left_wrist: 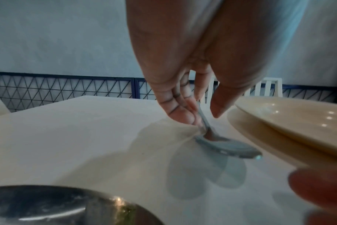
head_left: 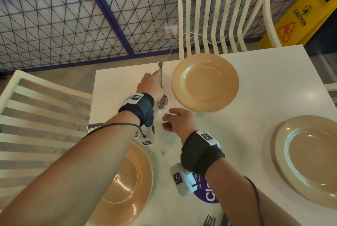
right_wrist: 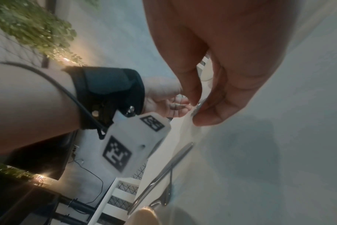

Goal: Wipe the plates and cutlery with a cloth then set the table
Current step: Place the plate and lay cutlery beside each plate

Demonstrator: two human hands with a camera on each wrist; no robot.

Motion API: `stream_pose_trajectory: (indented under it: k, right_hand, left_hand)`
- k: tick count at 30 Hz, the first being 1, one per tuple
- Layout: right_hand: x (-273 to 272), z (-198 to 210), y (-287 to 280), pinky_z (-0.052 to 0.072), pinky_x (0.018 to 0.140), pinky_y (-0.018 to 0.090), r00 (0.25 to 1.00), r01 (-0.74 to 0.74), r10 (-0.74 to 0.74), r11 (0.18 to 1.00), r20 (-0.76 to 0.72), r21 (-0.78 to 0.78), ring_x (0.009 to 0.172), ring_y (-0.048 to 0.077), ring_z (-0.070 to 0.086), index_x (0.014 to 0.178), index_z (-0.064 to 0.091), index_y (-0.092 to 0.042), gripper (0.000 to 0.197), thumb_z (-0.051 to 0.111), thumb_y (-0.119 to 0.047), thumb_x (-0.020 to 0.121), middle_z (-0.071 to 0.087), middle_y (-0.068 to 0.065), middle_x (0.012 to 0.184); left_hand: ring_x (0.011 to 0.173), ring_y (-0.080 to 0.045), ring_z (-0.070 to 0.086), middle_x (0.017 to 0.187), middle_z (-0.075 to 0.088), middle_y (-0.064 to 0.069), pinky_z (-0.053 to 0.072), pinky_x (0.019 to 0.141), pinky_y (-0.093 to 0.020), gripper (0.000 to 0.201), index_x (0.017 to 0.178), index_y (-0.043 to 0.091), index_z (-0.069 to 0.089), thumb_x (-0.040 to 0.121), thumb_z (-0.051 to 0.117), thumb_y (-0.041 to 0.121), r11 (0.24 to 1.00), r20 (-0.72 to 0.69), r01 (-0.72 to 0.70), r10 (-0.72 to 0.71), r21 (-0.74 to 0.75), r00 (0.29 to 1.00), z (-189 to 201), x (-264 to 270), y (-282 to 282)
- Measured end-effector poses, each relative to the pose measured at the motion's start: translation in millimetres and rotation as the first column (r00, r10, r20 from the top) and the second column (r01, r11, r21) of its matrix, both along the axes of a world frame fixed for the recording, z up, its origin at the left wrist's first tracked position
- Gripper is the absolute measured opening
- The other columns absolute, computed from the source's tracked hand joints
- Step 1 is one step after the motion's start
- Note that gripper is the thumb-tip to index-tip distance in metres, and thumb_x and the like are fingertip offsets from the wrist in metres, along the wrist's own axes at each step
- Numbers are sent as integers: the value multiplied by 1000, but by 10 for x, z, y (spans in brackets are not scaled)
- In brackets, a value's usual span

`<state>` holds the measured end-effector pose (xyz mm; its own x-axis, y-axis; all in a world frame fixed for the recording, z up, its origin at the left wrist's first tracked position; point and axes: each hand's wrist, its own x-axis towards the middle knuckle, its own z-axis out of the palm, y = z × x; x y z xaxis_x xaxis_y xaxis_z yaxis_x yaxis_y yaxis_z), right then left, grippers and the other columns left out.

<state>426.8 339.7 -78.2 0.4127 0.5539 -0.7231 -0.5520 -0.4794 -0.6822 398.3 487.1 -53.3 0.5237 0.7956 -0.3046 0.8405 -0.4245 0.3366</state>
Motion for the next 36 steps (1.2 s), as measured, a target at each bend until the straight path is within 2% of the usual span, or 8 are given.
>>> stream_pose_trajectory:
  k: [3, 8, 11, 15, 20, 25, 29, 36]
  right_hand:
    - [-39, 115, -338, 63, 73, 33, 996, -75, 74, 997, 45, 28, 70, 22, 73, 112, 67, -6, 22, 69, -7, 90, 75, 16, 96]
    - [-95, 392, -1152, 63, 75, 33, 987, -146, 142, 987, 76, 64, 70, 20, 69, 107, 70, -9, 13, 66, -10, 94, 76, 9, 89]
    - [-158, 411, -1752, 61, 70, 33, 973, -158, 158, 987, 171, -14, 67, 18, 65, 99, 71, -14, 9, 66, -9, 93, 73, 8, 81]
    - [-314, 315, -2446, 55, 70, 32, 872, -247, 294, 955, 391, -167, 71, 15, 64, 100, 72, -22, 11, 69, -16, 90, 72, -4, 85]
    - [-589, 187, -2850, 51, 79, 32, 588, -412, 564, 825, 579, -386, 90, 23, 64, 107, 70, -21, 22, 67, -22, 85, 69, -1, 101]
    - [-692, 85, -2824, 52, 84, 33, 497, -450, 655, 755, 568, -477, 102, 19, 63, 120, 59, -27, 39, 70, -36, 84, 66, -5, 116]
    - [-692, 96, -2696, 52, 86, 34, 549, -438, 654, 755, 520, -487, 101, 26, 64, 122, 57, -29, 42, 71, -32, 82, 64, 2, 113]
    - [-683, 117, -2672, 59, 80, 37, 653, -378, 548, 834, 522, -403, 87, 28, 70, 114, 63, -31, 39, 64, -15, 79, 71, 7, 102]
  left_hand:
    - [113, -32, 57, 122, 58, -9, 46, 97, -41, 42, 140, 22, 54, 98, 54, 20, 999, 129, -38, 40, -13, 991, 199, -153, -160]
    - [98, -17, 66, 109, 69, 5, 52, 93, -33, 30, 125, 24, 69, 97, 58, 28, 996, 338, -54, 73, -68, 938, 443, -580, -831]
    - [82, -12, 67, 98, 70, 7, 51, 81, -25, 26, 120, 20, 72, 97, 61, 24, 989, 398, 12, 47, -144, 916, 516, -885, -1544]
    - [74, -4, 64, 102, 72, 8, 48, 71, -14, 21, 116, 21, 73, 97, 65, 23, 961, 336, 75, 20, -267, 942, 410, -1335, -2506]
    - [79, -8, 64, 97, 70, 12, 49, 74, -23, 20, 103, 31, 73, 99, 55, 24, 919, 149, 4, 59, -395, 987, 260, -1792, -3390]
    - [90, -17, 67, 101, 73, 9, 55, 84, -35, 35, 104, 32, 71, 91, 38, 35, 925, -34, -79, 71, -371, 997, 163, -2017, -3866]
    - [105, -15, 63, 113, 67, 9, 49, 97, -32, 32, 121, 38, 64, 93, 50, 32, 906, -68, -156, 141, -393, 988, 184, -2117, -4073]
    - [112, -18, 61, 120, 59, 6, 47, 99, -30, 36, 131, 36, 58, 95, 56, 31, 898, -94, -200, 177, -392, 980, 169, -2240, -4366]
